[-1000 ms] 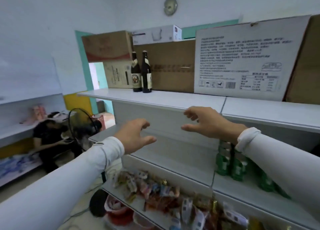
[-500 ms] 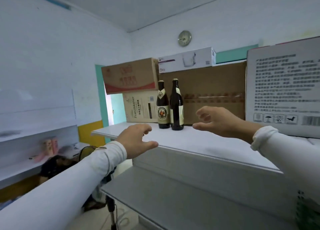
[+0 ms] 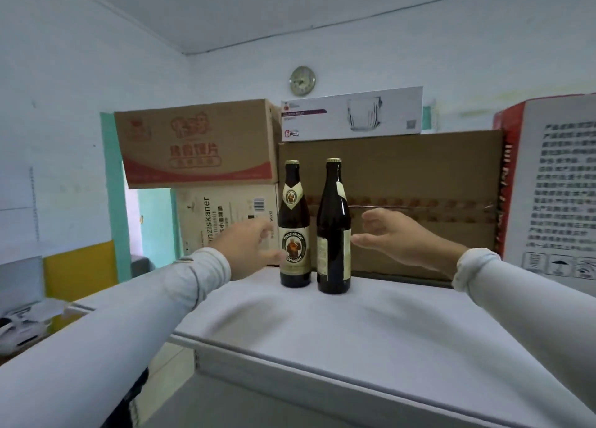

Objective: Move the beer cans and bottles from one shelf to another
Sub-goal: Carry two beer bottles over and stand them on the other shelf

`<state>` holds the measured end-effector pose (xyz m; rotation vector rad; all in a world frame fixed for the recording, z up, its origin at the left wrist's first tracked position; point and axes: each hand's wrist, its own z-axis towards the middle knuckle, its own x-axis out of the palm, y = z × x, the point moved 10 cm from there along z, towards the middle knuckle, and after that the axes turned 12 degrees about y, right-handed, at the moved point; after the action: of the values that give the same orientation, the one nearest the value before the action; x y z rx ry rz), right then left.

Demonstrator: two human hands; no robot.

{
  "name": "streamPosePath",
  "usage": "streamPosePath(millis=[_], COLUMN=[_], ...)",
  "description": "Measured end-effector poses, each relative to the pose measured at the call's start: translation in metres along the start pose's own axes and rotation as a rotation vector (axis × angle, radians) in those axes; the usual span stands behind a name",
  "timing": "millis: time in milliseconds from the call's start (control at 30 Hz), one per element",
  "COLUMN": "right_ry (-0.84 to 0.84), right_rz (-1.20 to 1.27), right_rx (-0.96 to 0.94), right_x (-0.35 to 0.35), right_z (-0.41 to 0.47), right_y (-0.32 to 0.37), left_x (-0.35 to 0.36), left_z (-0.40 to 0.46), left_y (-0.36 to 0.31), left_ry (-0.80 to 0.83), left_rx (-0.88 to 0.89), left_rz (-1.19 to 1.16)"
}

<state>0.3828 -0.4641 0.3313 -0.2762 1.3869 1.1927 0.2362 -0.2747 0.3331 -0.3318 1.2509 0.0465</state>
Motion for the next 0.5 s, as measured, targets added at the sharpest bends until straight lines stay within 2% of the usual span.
streamPosePath(millis=[200,400,500], right_ry=[-0.061,0.002,-0.013], right_rz=[0.145,0.441,0.43], right_rx=[0.09,0.109,0.128], right_x=[0.002,0.028,0.031], right_z=[0.031,0.046,0.048], right_y=[-0.005,-0.008,-0.006], left_x=[0.002,0.011,0.019], left_z=[0.067,0.107,0.12], left_y=[0.018,0.022,0.022], left_ry=[0.024,0.066,0.107], left_rx=[0.135,0.25,0.305], left_rz=[-0.079,-0.271,-0.371])
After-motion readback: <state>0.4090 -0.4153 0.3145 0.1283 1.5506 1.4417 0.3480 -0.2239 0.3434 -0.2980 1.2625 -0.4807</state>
